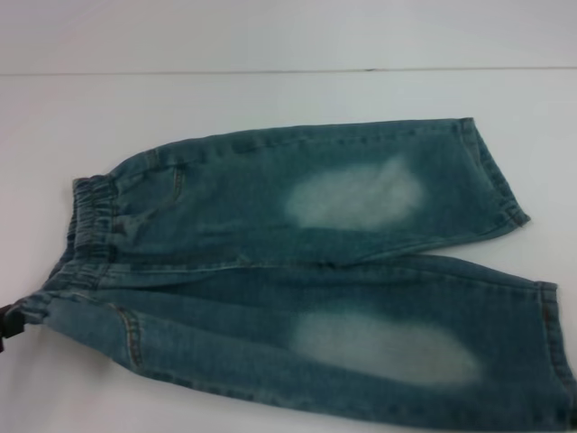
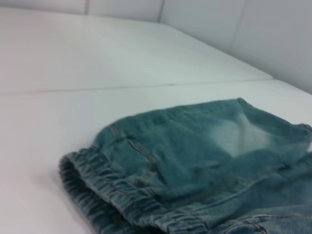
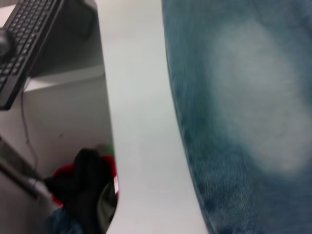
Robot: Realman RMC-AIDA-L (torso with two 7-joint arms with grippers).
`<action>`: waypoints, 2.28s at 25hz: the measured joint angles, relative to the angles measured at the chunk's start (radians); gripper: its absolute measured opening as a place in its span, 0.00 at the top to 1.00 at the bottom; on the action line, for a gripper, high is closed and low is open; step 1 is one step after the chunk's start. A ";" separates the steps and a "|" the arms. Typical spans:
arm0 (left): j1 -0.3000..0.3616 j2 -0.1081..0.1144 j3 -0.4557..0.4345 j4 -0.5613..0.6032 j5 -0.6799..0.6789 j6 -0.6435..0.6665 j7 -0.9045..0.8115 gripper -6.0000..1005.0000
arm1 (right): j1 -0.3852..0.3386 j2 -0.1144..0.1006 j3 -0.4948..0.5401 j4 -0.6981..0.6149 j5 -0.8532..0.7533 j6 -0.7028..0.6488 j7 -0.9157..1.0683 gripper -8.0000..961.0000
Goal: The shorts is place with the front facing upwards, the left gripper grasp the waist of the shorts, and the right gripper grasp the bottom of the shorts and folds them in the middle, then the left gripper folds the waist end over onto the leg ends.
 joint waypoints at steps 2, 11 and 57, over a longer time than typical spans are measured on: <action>0.004 0.001 -0.015 0.000 0.000 0.004 0.006 0.93 | -0.001 -0.001 0.040 -0.007 0.031 0.000 -0.020 0.95; -0.058 0.001 -0.023 -0.016 -0.072 -0.033 0.001 0.94 | 0.020 -0.007 0.252 -0.051 0.291 0.061 -0.086 0.95; -0.347 0.001 0.238 -0.272 -0.097 -0.791 -0.015 0.94 | 0.353 -0.004 -0.191 0.510 0.451 1.305 0.013 0.95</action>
